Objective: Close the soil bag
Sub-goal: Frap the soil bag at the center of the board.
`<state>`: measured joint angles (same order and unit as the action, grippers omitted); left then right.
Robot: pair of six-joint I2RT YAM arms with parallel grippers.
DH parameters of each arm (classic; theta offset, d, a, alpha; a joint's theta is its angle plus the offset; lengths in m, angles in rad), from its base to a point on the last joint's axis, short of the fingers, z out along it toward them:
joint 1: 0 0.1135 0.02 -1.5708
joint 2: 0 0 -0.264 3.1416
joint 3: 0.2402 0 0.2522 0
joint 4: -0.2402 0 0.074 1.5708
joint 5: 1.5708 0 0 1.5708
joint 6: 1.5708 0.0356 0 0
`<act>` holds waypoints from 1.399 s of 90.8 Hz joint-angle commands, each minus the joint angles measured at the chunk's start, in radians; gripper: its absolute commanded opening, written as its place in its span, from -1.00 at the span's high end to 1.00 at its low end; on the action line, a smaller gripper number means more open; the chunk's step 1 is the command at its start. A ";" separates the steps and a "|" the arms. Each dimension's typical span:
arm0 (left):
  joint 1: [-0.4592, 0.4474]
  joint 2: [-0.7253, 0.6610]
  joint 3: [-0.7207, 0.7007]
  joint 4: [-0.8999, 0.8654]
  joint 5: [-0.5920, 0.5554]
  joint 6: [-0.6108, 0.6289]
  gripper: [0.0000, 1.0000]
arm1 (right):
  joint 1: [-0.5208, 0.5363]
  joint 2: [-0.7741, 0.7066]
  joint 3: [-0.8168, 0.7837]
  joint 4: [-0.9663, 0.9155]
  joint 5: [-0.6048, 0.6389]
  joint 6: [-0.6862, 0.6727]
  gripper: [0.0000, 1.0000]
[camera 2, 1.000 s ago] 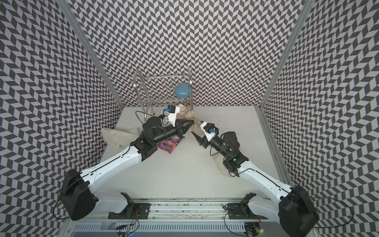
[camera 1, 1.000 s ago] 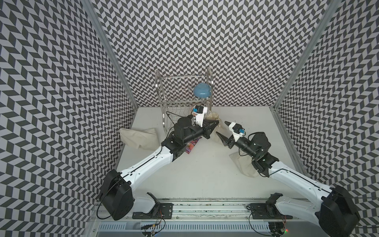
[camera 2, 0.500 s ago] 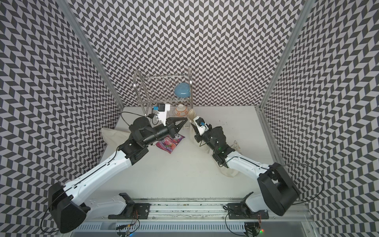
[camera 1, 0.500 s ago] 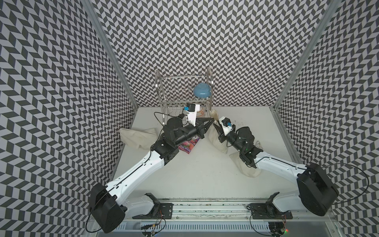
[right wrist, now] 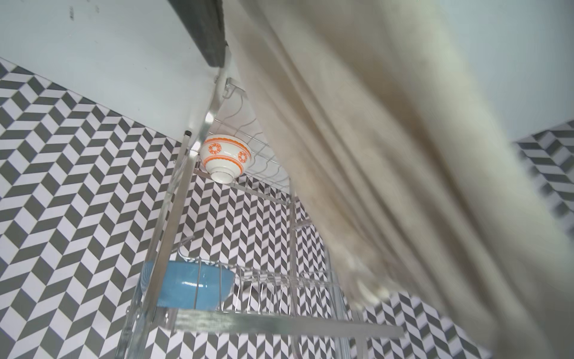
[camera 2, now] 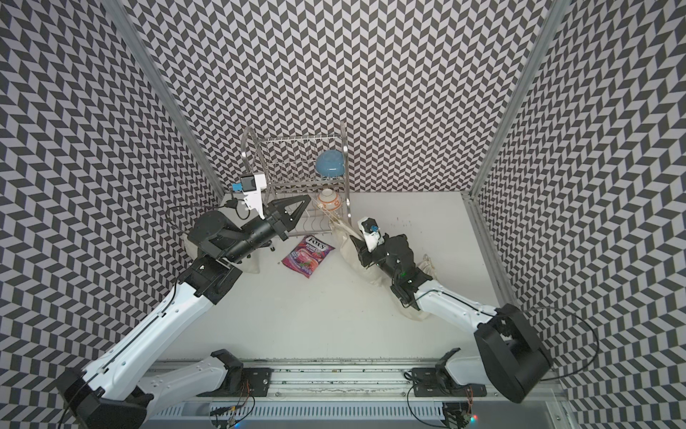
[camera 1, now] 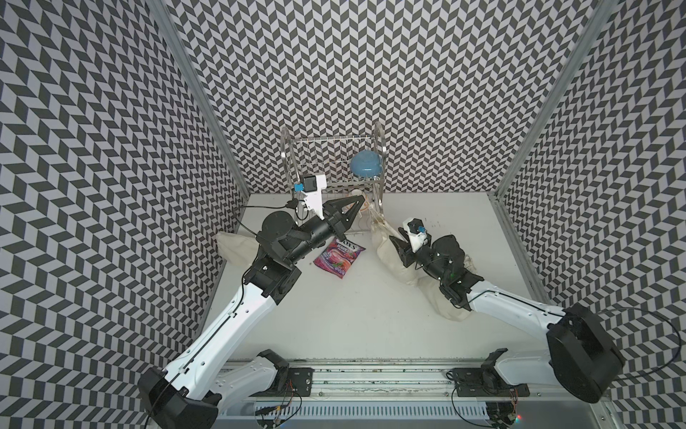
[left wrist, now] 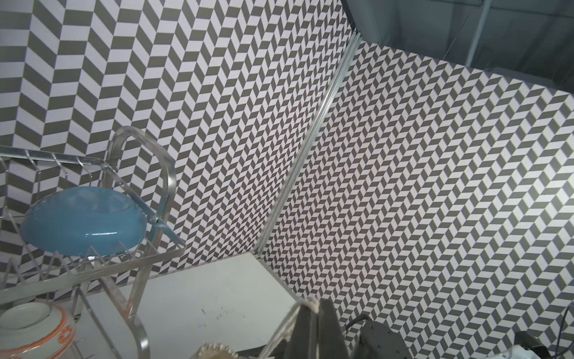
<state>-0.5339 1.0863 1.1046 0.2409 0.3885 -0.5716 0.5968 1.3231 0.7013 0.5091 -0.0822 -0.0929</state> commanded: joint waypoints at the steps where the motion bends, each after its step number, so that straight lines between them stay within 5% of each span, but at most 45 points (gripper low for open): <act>1: 0.002 0.030 0.007 0.162 0.047 -0.040 1.00 | 0.014 -0.061 0.032 -0.004 -0.091 -0.023 -0.07; 24: -0.013 0.070 0.003 0.189 0.070 -0.056 1.00 | 0.130 -0.108 0.094 0.027 -0.099 -0.014 -0.40; 52: -0.024 0.055 0.003 0.184 0.066 -0.047 1.00 | 0.198 -0.029 0.222 0.058 -0.104 -0.010 -0.37; 89: -0.018 0.009 0.018 0.157 0.029 -0.024 1.00 | 0.161 0.102 0.331 -0.128 0.034 -0.047 0.71; 111: 0.035 -0.066 0.088 0.113 -0.012 -0.015 1.00 | 0.031 0.220 0.248 -0.216 0.047 0.026 0.76; 127: 0.067 -0.066 0.162 0.104 0.002 -0.025 1.00 | -0.012 0.175 0.246 -0.382 0.187 0.042 0.76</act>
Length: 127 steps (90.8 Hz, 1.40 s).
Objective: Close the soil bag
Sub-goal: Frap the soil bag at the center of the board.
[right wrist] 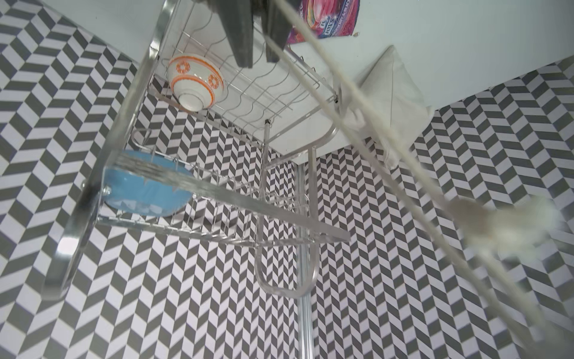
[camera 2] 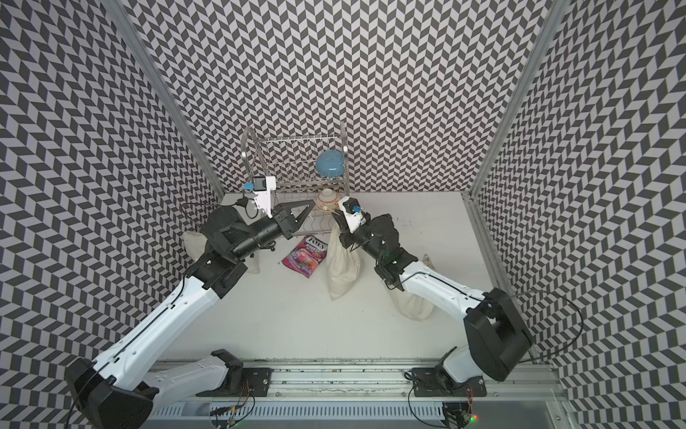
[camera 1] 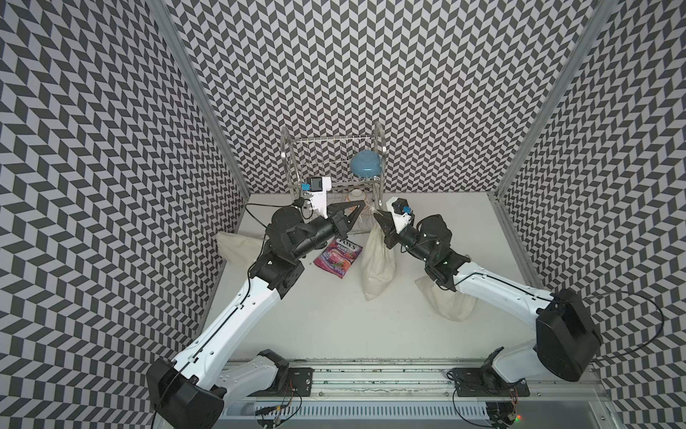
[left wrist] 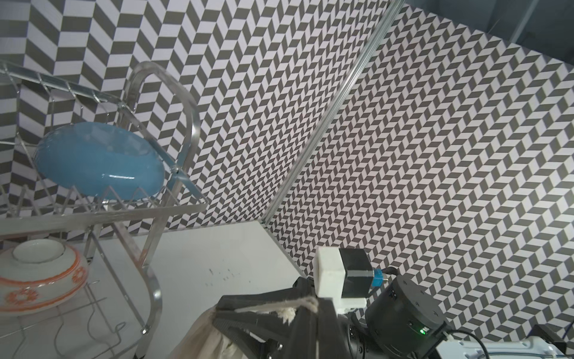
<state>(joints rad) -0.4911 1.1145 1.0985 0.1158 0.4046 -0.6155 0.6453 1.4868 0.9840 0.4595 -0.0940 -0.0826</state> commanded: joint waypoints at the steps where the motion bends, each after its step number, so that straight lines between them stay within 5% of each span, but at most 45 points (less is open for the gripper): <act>1: 0.024 -0.092 0.174 0.226 -0.012 0.021 1.00 | -0.061 0.003 -0.029 -0.349 0.214 0.031 0.76; 15: 0.026 -0.072 0.234 0.212 -0.009 0.028 1.00 | -0.066 -0.140 -0.041 -0.351 0.369 0.041 0.72; 26: 0.027 -0.075 0.227 0.224 -0.010 0.021 1.00 | -0.121 -0.096 -0.104 -0.321 0.427 0.066 0.63; 43: 0.031 -0.101 0.190 0.199 -0.080 0.044 1.00 | -0.212 0.050 -0.118 -0.361 0.390 0.142 0.71; 78: 0.115 -0.104 0.171 0.205 -0.073 -0.002 1.00 | -0.220 -0.119 -0.102 -0.379 0.525 0.092 0.58; 127: 0.206 -0.170 -0.069 0.293 -0.041 -0.103 1.00 | -0.249 0.010 -0.192 -0.285 0.478 0.132 0.46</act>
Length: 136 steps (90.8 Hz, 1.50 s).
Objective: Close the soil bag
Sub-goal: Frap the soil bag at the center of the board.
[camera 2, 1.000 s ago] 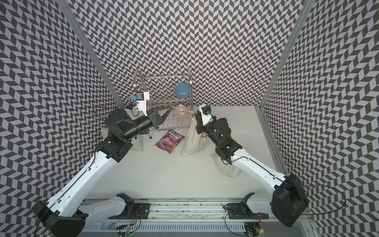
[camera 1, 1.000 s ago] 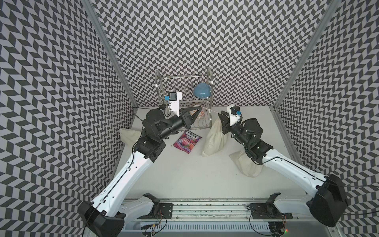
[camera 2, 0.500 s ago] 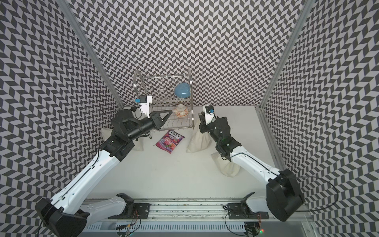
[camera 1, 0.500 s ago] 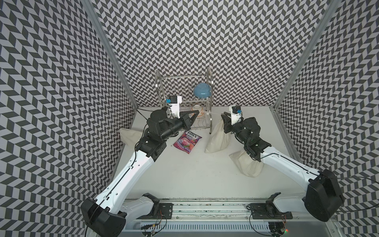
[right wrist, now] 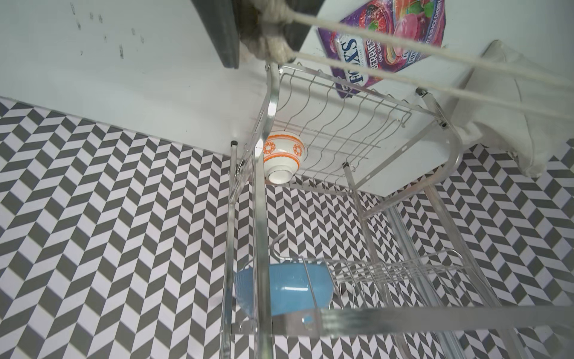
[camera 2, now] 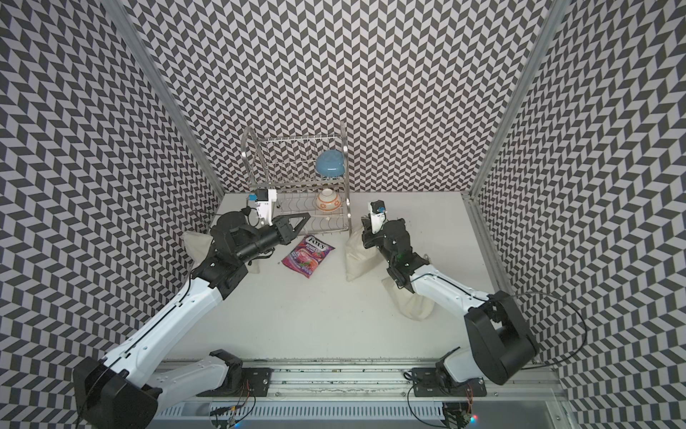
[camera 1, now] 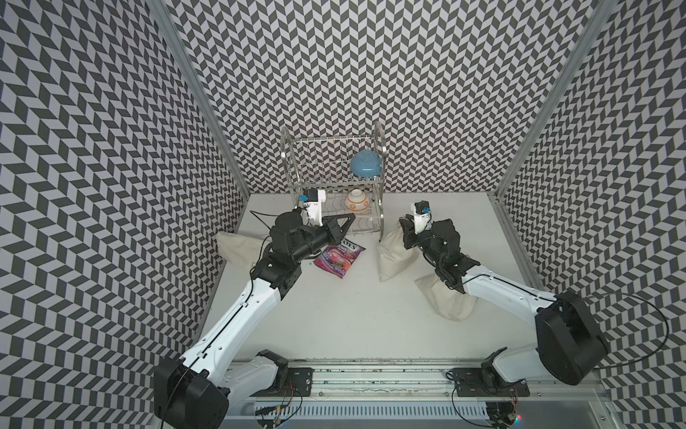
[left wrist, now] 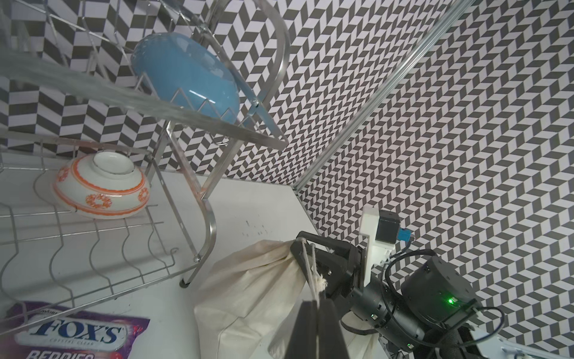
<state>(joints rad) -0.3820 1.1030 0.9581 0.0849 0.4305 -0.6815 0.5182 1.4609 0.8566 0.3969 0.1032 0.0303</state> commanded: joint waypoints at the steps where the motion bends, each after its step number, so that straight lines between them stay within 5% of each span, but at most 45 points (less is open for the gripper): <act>1: 0.099 -0.161 0.073 0.323 -0.066 -0.038 1.00 | -0.122 0.031 -0.066 -0.218 0.278 0.019 0.45; 19: 0.127 -0.185 0.154 0.305 -0.045 -0.033 1.00 | -0.127 -0.002 -0.065 -0.210 0.335 0.003 0.33; 31: 0.127 -0.183 0.163 0.317 -0.008 -0.047 1.00 | -0.139 0.010 -0.009 -0.260 0.333 -0.011 0.73; 39: 0.126 -0.163 0.117 0.337 0.020 -0.070 1.00 | -0.140 0.016 -0.005 -0.255 0.306 -0.008 0.80; 60: 0.100 -0.094 0.017 0.419 0.122 -0.129 1.00 | -0.152 0.094 -0.022 -0.250 0.200 -0.022 0.58; 95: -0.010 -0.032 0.046 0.388 0.076 -0.061 1.00 | 0.054 -0.285 -0.181 0.058 -0.015 -0.103 -0.37; 136: -0.055 -0.032 0.078 0.362 0.067 -0.043 1.00 | 0.324 -0.201 -0.102 0.272 0.082 -0.252 -0.65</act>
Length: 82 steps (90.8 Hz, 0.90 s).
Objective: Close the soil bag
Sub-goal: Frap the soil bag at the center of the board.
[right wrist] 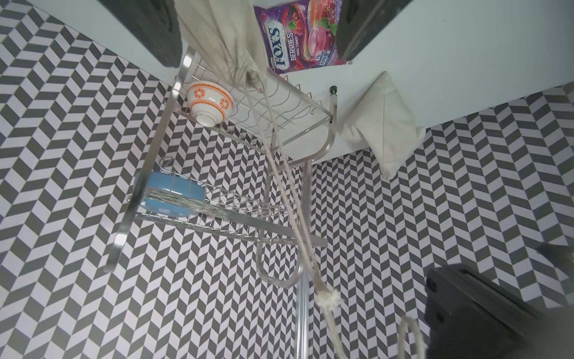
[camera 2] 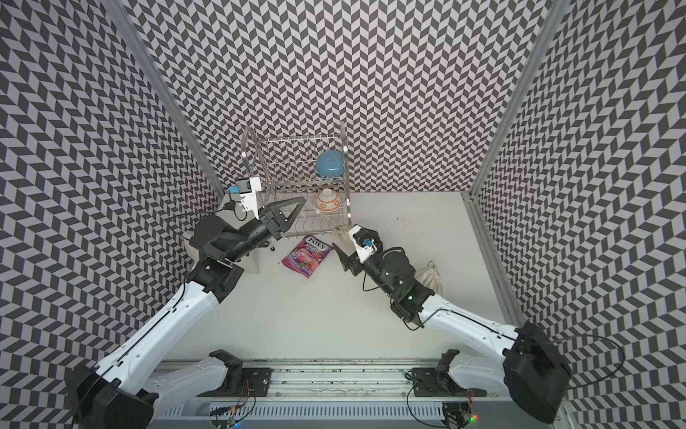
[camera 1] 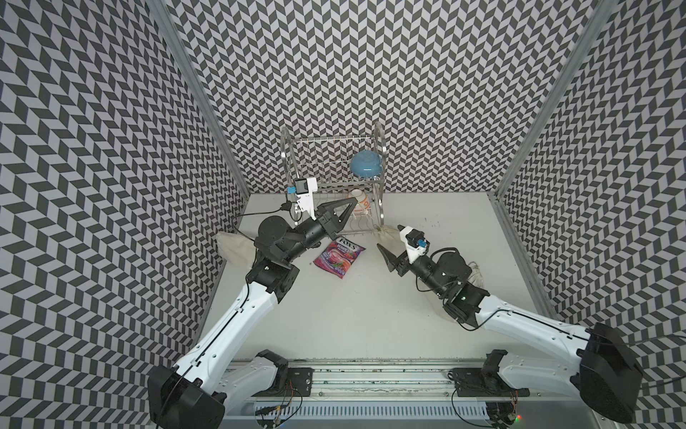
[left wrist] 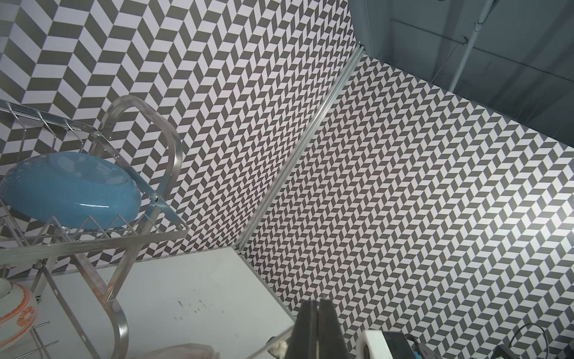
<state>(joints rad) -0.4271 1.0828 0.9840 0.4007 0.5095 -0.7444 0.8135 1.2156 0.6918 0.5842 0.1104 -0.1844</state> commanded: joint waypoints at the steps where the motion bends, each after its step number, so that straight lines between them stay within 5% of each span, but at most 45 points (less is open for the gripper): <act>1: -0.010 -0.011 0.053 0.046 -0.013 0.020 1.00 | 0.031 0.050 0.071 0.082 0.082 -0.037 -0.65; 23: -0.026 -0.008 0.065 0.043 -0.017 0.027 1.00 | 0.064 0.151 0.141 0.150 0.202 -0.032 -0.46; 51: -0.027 -0.062 0.070 0.025 -0.075 0.032 1.00 | 0.053 0.314 0.182 0.133 0.515 -0.027 0.64; 82: 0.122 -0.160 0.181 -0.026 -0.083 0.018 1.00 | -0.152 0.314 -0.024 -0.065 0.711 0.111 0.79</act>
<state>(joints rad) -0.3923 1.0527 1.0031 0.1154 0.4618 -0.7204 0.7834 1.5280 0.7918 0.7944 0.5491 -0.1383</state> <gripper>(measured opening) 0.047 0.107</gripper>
